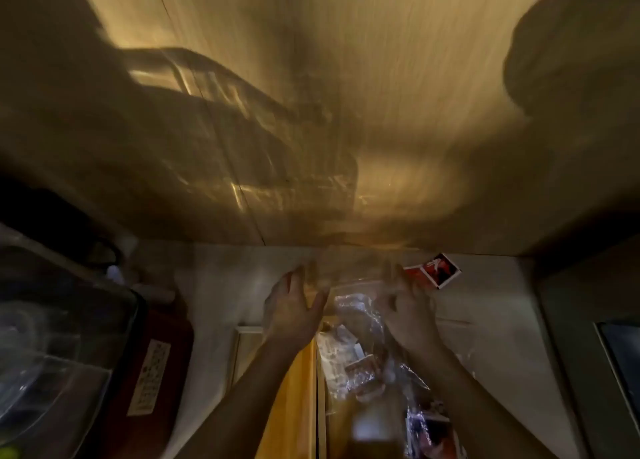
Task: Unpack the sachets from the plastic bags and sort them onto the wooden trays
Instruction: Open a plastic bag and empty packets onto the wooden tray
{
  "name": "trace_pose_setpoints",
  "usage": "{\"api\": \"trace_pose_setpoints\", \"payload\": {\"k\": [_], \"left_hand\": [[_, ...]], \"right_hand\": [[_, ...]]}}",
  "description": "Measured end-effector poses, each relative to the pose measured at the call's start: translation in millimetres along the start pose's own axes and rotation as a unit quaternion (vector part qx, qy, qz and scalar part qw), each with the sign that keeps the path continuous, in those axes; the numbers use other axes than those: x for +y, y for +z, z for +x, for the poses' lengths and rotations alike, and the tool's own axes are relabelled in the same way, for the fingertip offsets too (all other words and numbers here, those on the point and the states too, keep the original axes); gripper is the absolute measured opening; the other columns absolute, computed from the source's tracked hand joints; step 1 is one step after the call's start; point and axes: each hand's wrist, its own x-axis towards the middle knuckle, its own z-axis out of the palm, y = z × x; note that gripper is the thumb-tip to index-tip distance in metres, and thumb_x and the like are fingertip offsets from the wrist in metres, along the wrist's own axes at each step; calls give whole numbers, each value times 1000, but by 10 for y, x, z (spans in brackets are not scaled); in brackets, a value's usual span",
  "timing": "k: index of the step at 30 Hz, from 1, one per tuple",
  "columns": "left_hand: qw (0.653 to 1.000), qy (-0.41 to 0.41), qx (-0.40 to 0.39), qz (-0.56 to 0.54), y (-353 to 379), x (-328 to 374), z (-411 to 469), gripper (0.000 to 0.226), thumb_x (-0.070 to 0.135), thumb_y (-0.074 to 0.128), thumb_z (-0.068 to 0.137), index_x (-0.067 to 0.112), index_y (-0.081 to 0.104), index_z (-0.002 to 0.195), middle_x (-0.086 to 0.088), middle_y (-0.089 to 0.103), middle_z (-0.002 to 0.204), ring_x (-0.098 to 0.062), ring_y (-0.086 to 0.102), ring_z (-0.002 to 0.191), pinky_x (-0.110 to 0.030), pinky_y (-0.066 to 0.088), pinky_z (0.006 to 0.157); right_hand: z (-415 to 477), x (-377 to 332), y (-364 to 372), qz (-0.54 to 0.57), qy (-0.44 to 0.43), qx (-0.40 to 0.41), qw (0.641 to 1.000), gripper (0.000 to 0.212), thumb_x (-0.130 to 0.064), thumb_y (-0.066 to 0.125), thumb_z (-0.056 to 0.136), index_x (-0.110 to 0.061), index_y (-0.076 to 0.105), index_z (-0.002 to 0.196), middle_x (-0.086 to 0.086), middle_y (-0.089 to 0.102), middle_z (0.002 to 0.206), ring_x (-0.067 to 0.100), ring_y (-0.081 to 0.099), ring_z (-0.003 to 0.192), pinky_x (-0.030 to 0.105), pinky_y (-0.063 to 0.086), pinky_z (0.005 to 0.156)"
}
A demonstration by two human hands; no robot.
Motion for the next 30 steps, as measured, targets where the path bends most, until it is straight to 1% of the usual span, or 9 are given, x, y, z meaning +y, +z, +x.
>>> {"api": "trace_pose_setpoints", "payload": {"k": [5,8,10,15,19,22,25,27,30], "left_hand": [[972,-156,-91,-148,148,11,77,67,48,51,87,14,28,140,-15,48,137,-33,49,122,-46,43,100],[906,-232,-83,-344,112,68,81,57,33,60,86,16,32,133,-9,55,116,-26,60,97,-39,56,77],[868,-269,-71,-412,75,70,89,55,25,63,86,12,34,130,-12,58,106,-21,61,82,-33,52,64],[867,-201,-74,-450,-96,74,-49,15,7,63,84,4,59,98,-11,61,78,-14,57,58,-23,47,51],[878,-109,-121,-450,-381,142,-260,8,2,59,87,4,61,94,-8,59,61,-9,58,45,-23,50,45],[889,-63,-215,-399,-558,205,-414,9,1,56,88,2,63,94,-6,57,60,-9,57,48,-23,52,45],[866,-50,-316,-385,-641,298,-588,10,2,55,88,8,62,86,-6,58,63,-10,58,51,-24,53,47],[846,-76,-342,-403,-647,351,-706,15,1,51,88,11,59,79,-7,58,63,-12,58,51,-26,53,48],[809,-126,-359,-449,-656,390,-856,17,3,49,90,10,59,79,-8,61,65,-14,60,53,-27,54,49]], "right_hand": [[-3,-36,143,99,78,-7,992,54,-38,57,85,-22,38,134,4,66,110,25,54,112,44,24,102],[-3,-61,154,170,82,-10,982,50,-32,57,87,-20,40,133,7,67,104,26,60,102,44,36,100],[-11,-89,147,295,99,-20,950,49,-18,59,87,-18,40,133,9,63,105,29,62,95,46,50,87],[-6,-113,94,442,135,1,887,30,2,56,85,-17,55,109,3,58,92,14,56,72,23,46,56],[-143,-191,-51,466,125,-13,876,23,0,58,84,-9,58,106,-2,65,69,11,57,57,26,45,54],[-239,-311,-184,470,93,-48,876,16,0,59,84,-11,61,96,-5,63,54,9,54,52,21,45,51],[-346,-446,-291,463,57,-115,877,20,6,56,84,-12,61,88,-2,58,61,6,54,52,14,44,48],[-420,-520,-334,441,31,-162,882,18,8,55,83,-7,61,91,-2,55,58,4,52,48,14,42,47],[-525,-577,-369,399,9,-194,896,20,6,56,83,-13,62,87,4,55,70,11,52,61,15,43,53]]}}
